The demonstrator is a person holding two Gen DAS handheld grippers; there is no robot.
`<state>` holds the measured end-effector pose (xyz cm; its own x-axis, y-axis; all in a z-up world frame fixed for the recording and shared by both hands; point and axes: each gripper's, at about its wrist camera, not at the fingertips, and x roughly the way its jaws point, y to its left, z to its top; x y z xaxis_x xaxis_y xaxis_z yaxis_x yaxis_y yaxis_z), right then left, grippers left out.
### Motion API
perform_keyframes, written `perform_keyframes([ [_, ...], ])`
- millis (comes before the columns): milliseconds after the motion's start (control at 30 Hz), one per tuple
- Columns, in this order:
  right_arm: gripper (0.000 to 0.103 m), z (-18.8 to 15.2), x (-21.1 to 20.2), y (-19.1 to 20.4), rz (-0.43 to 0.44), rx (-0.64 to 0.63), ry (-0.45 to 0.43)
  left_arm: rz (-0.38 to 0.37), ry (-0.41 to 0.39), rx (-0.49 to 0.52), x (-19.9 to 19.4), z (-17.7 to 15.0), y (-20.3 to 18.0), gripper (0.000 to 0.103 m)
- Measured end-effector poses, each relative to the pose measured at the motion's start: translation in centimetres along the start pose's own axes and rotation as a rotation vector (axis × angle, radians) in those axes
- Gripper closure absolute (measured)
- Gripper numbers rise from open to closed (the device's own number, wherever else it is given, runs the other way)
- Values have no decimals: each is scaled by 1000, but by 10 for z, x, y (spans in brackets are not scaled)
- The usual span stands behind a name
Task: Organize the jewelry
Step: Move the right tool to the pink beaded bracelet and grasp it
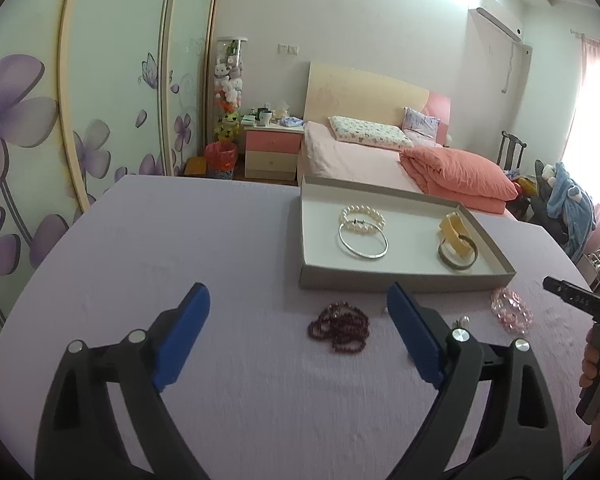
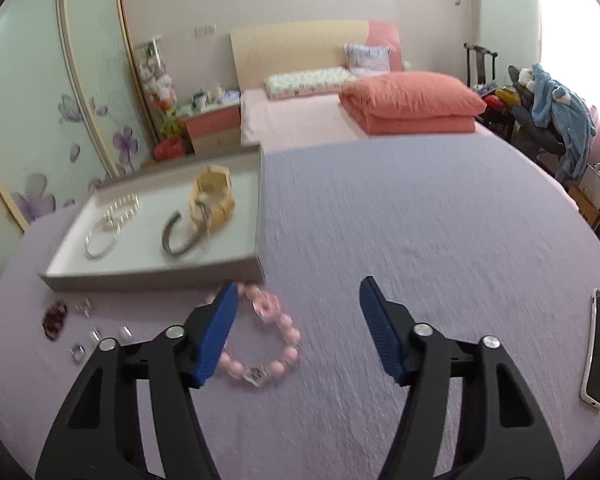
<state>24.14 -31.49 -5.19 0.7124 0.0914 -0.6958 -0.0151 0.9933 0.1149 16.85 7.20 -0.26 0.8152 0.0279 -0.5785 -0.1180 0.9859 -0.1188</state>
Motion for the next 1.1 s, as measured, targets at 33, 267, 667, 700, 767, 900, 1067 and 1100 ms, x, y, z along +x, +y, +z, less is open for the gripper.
perform_keyframes([
  [33,45,-3,5,0,9,-7,19,-1,2,3,0,-1,0,15],
  [267,45,-16,32,11,9,-94,106,-11,14,18,-1,-9,-3,14],
  [667,57,-14,50,24,13,-168,129,-25,35,25,8,-12,-6,14],
  [700,60,-12,51,24,16,-172,129,-26,37,27,9,-13,-6,14],
  [767,63,-9,54,25,30,-182,132,-27,41,30,11,-14,-8,14],
  [900,68,-8,54,27,43,-191,139,-28,48,35,13,-16,-8,14],
  [1067,68,-7,53,24,56,-184,137,-27,56,36,17,-17,-9,14],
  [1100,68,-7,54,23,58,-185,137,-27,57,36,17,-18,-10,14],
])
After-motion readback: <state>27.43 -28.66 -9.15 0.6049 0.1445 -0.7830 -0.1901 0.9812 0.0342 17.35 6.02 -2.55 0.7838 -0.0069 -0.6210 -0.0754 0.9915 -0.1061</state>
